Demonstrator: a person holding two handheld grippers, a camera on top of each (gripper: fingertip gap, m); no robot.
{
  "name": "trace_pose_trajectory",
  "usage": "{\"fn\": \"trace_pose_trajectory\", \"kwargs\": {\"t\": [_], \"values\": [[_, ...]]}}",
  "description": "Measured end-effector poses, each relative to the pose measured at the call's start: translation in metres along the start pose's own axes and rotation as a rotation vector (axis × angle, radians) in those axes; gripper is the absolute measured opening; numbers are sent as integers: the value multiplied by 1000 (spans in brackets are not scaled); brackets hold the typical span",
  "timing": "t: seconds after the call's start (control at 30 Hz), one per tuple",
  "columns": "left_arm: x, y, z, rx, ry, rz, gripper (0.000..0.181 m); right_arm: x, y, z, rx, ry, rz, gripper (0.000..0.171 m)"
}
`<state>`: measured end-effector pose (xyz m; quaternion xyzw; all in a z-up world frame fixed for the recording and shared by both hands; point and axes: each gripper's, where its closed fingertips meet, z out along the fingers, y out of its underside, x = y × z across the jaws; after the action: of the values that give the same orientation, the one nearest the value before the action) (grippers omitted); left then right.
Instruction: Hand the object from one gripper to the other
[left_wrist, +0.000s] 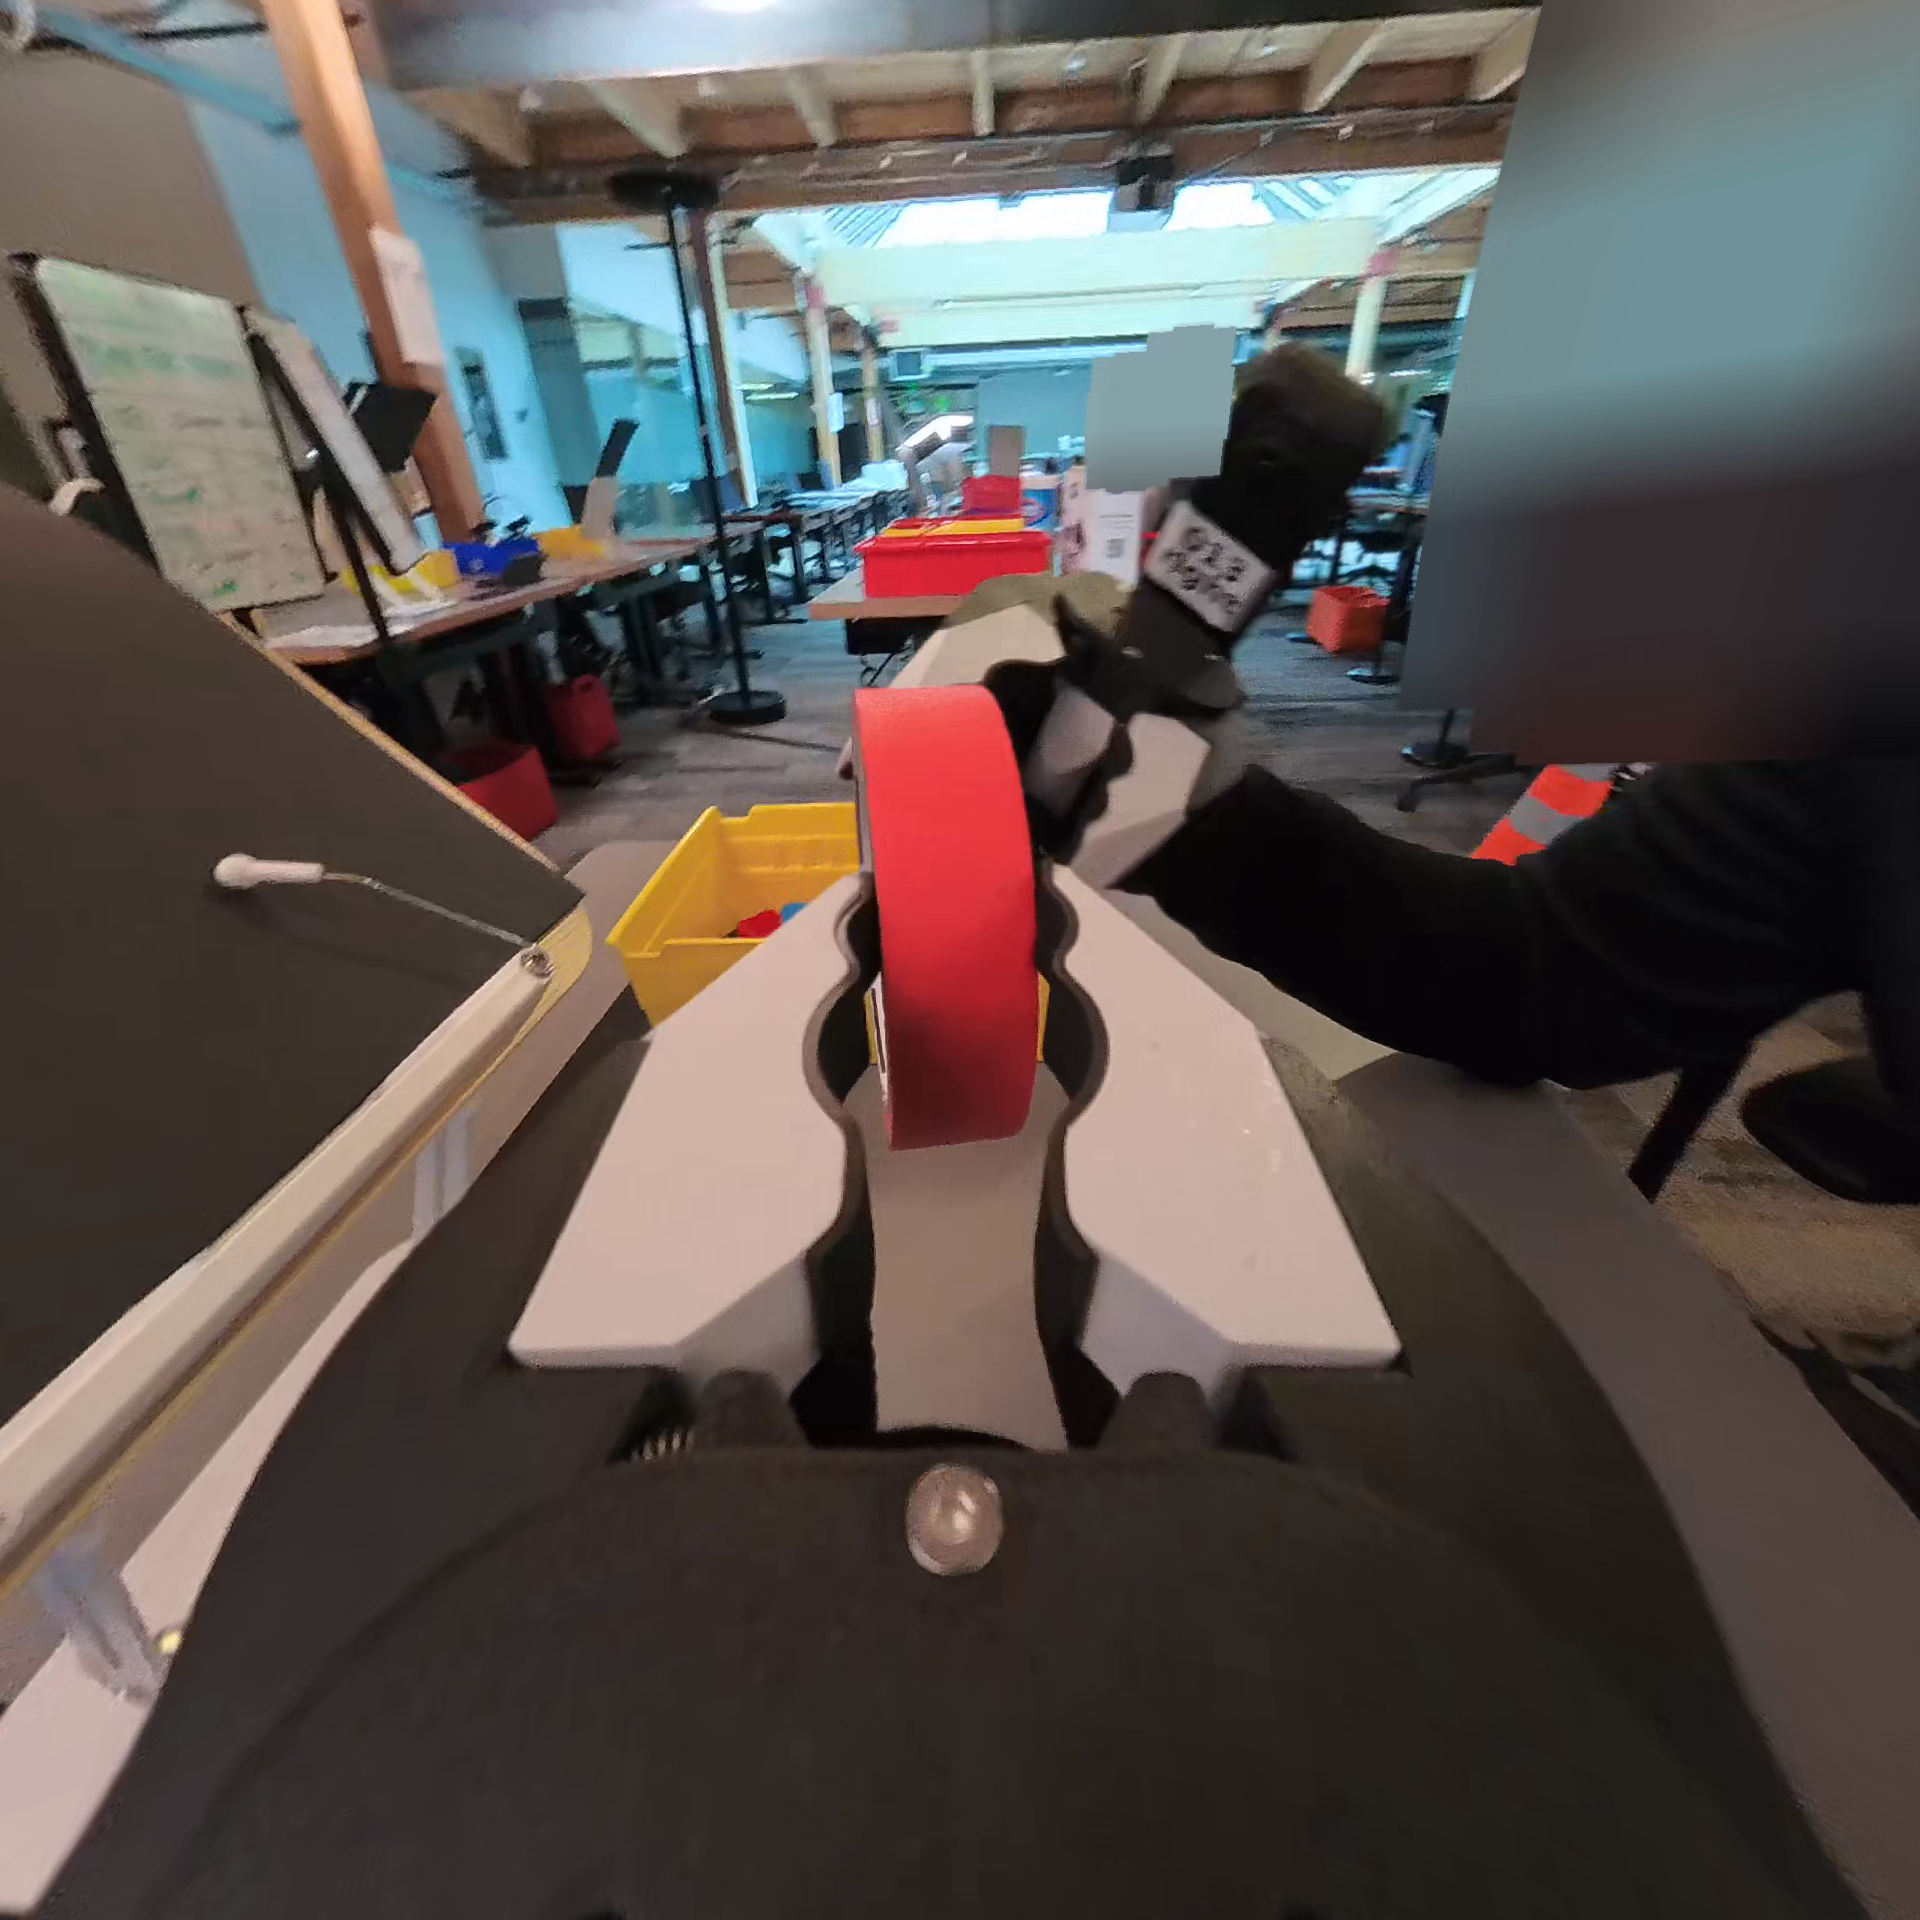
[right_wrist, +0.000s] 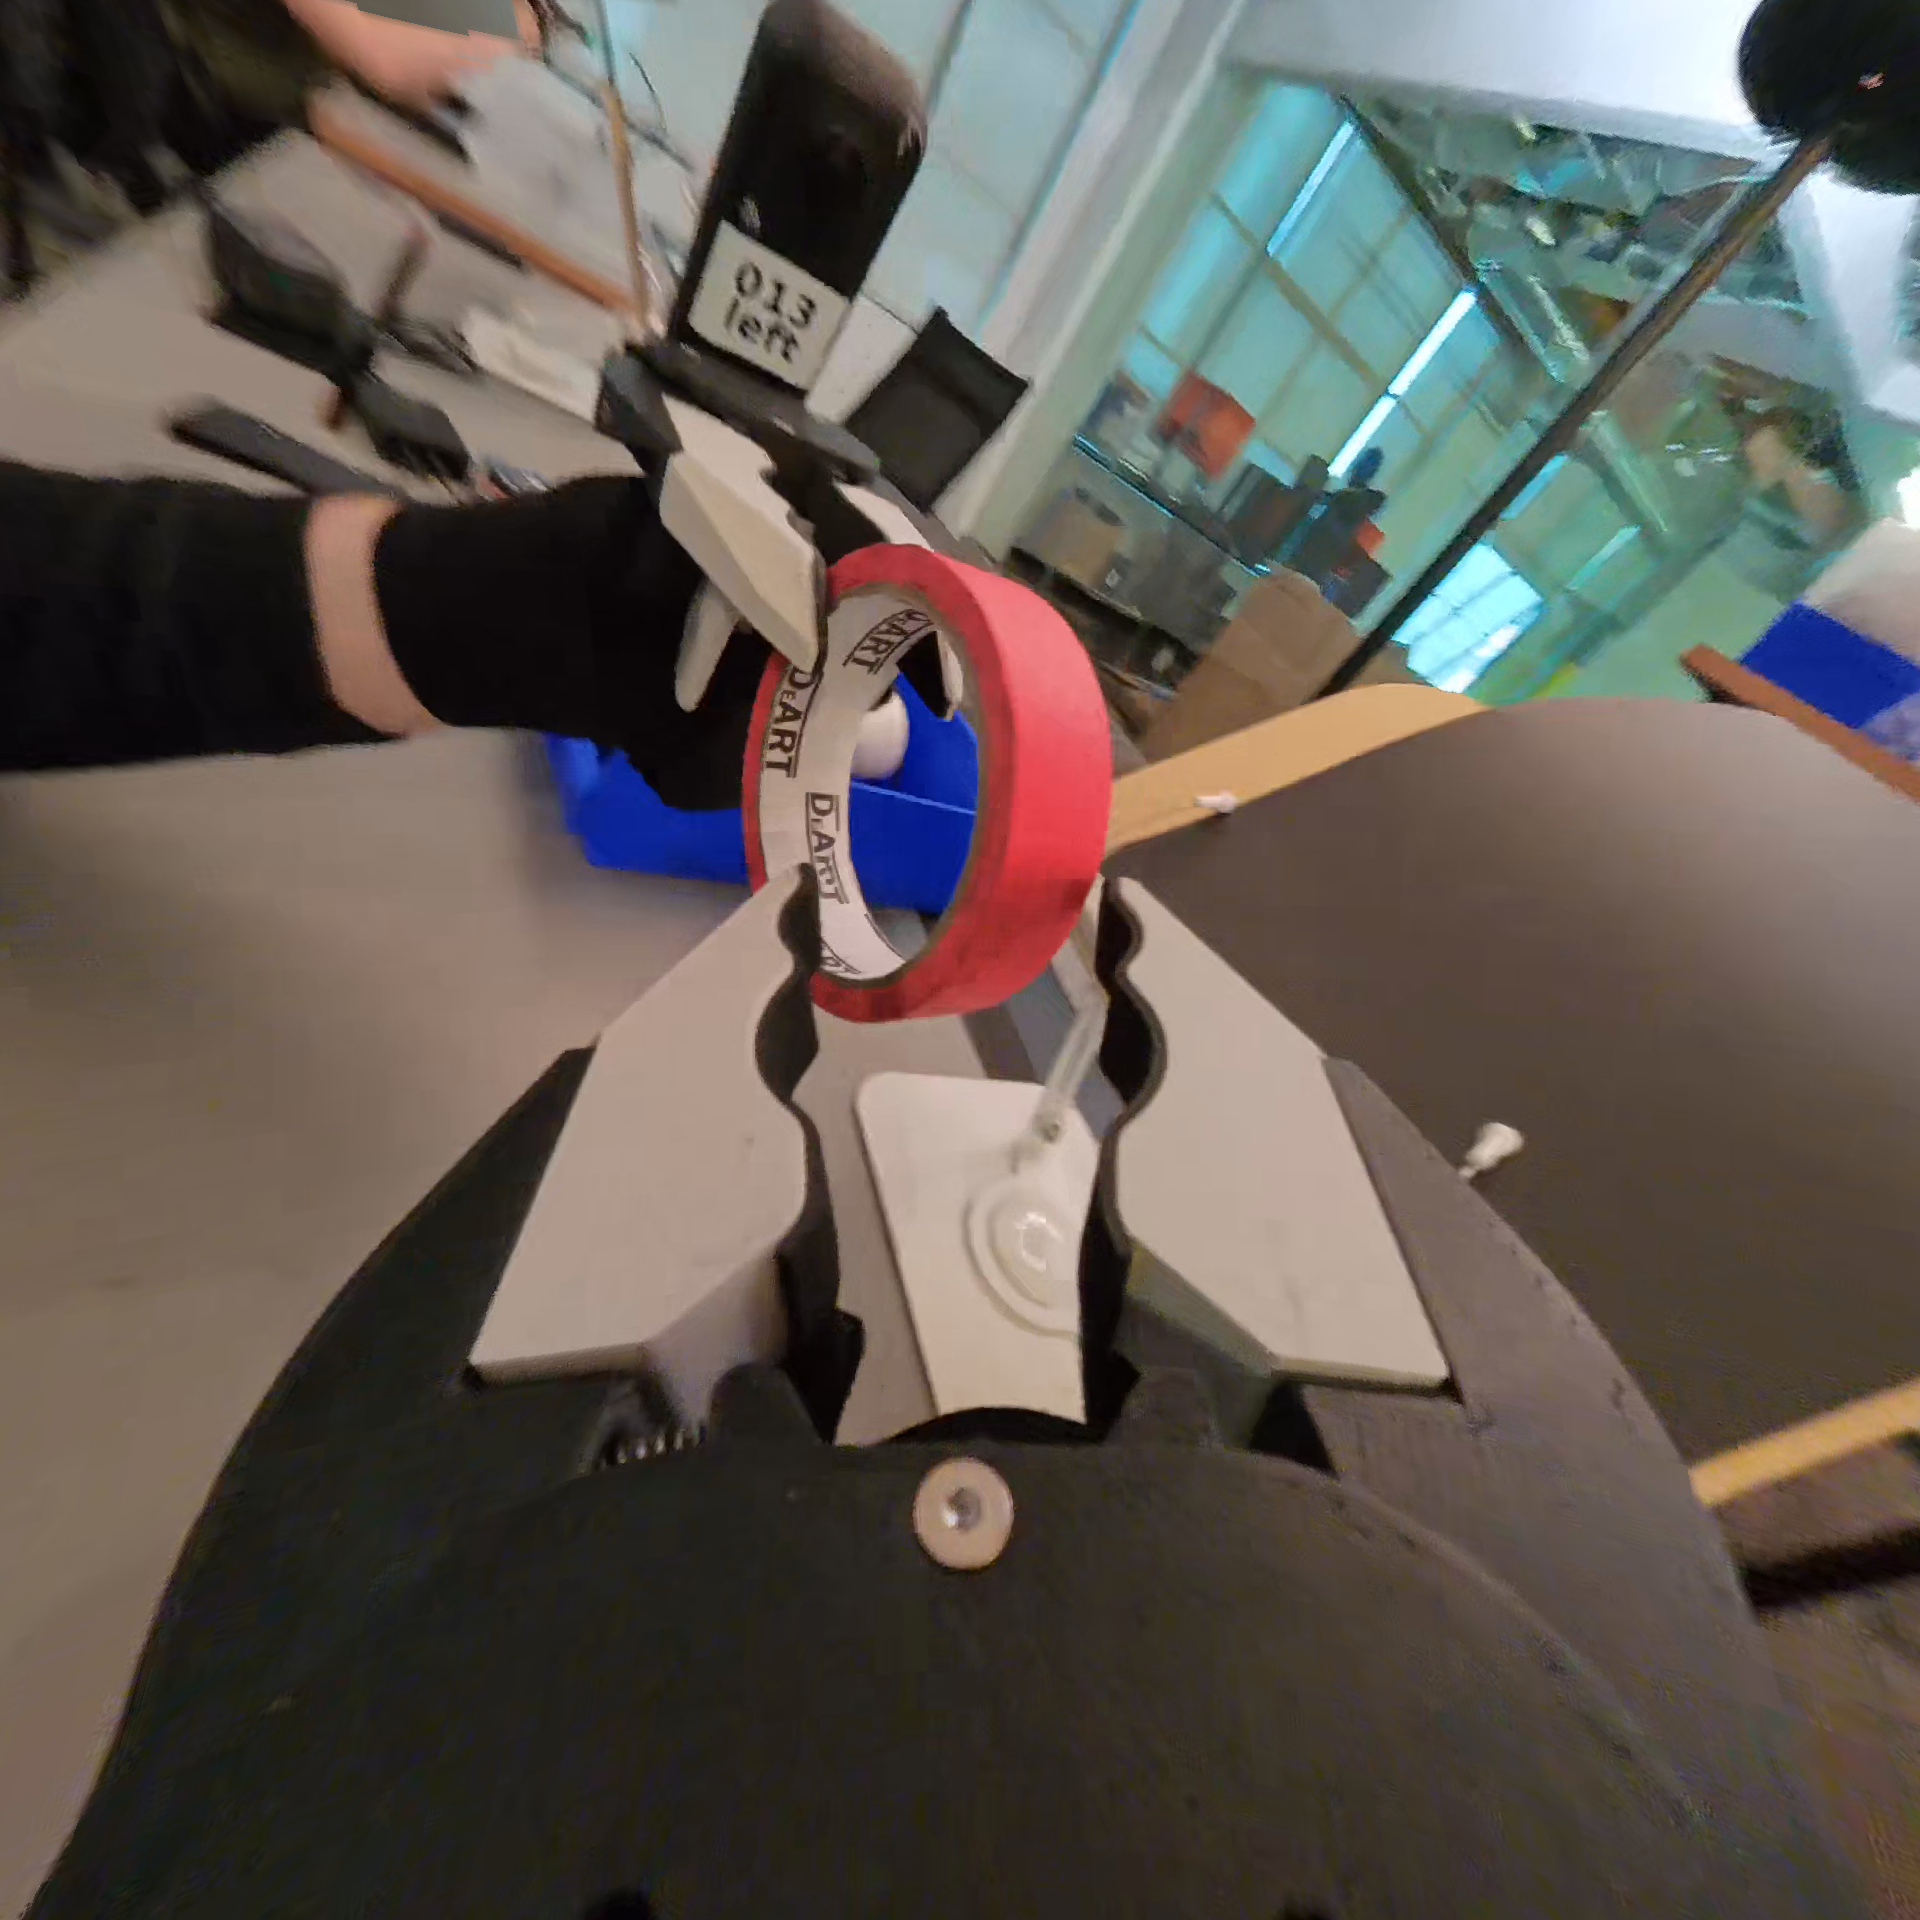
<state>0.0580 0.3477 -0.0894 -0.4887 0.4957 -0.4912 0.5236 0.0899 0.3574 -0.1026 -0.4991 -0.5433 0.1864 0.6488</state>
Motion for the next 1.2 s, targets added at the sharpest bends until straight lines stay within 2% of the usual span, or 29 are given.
{"fn": "trace_pose_trajectory", "kwargs": {"t": [0.2, 0.67, 0.83, 1.0, 1.2], "values": [[22, 3, -3, -18, 115, 74, 28, -16, -6, -6, 128, -180, 162, 26], [39, -3, -10, 46, 229, 81, 27, -36, -24, -13, 234, -355, 285, 24], [37, -4, -10, 56, 224, 71, 27, -31, -27, -13, 240, -330, 283, 24], [16, -6, -10, 87, 135, 13, 28, -19, -25, -9, 219, -229, 251, 24], [-20, -3, -11, 90, -22, -109, 50, 0, -18, -4, 97, -20, 77, 24]]}}
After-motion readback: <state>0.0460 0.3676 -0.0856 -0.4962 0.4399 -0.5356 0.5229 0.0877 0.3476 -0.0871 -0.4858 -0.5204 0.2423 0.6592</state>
